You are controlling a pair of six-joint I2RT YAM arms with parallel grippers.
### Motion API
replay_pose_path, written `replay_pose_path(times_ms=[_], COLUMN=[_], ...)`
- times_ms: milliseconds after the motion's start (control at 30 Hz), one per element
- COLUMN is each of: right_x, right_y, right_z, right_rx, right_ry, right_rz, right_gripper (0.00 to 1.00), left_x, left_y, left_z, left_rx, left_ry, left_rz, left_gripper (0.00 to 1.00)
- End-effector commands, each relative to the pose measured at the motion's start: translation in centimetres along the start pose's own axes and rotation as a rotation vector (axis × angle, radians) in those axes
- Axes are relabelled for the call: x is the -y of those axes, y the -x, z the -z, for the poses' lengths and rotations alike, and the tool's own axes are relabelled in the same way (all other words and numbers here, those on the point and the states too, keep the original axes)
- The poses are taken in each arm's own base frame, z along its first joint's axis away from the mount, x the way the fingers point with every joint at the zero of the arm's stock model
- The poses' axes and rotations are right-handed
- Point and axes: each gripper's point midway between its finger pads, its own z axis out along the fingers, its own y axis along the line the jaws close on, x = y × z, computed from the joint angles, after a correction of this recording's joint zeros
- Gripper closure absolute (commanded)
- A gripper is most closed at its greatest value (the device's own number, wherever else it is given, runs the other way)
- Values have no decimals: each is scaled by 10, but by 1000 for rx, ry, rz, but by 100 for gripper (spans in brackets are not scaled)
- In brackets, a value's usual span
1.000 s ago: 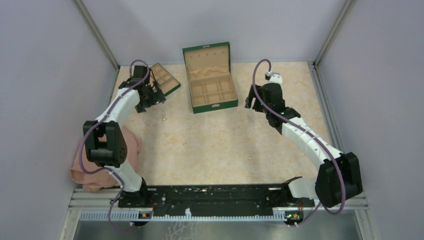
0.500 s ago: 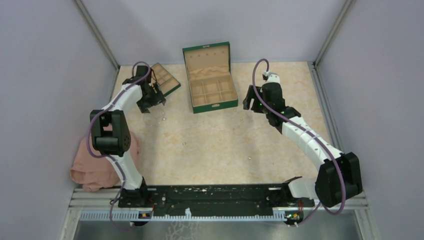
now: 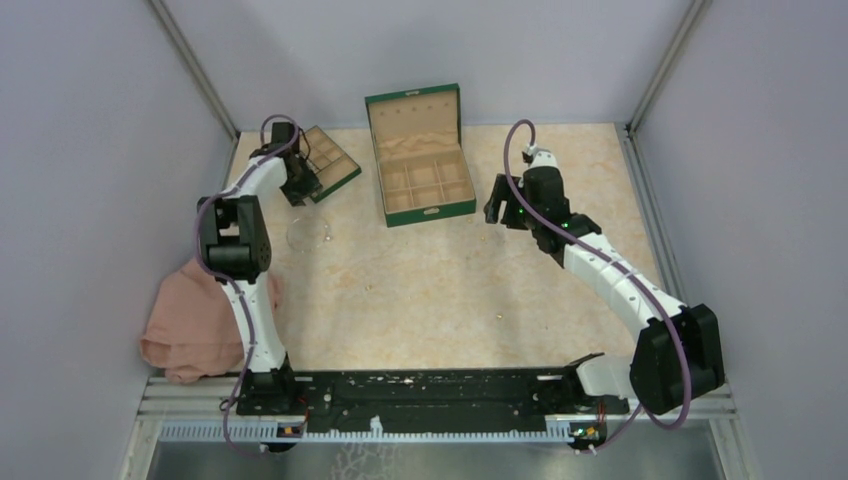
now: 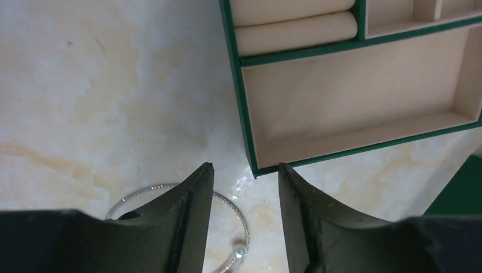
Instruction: Organize the mixed jewelry
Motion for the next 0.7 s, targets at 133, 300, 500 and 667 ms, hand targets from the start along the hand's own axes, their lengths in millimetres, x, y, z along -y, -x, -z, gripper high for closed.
replay_pose_path(times_ms=[133, 300, 500, 667], right_x=[-1, -1, -3, -5], right_y=[2, 1, -1, 0], right_z=[10, 9, 5, 3], right_rx=[16, 8, -10, -10], right_ry=[17, 16, 21, 24], right_rz=[-10, -17, -18, -22], right_gripper=[28, 28, 29, 29], left_x=[-6, -10, -10, -16], left_y=[28, 22, 29, 21], left_z=[-28, -31, -34, -43], left_rx=[45, 38, 67, 38], left_ry=[-39, -32, -32, -6], left_rz=[31, 9, -26, -54], left_gripper=[51, 45, 61, 81])
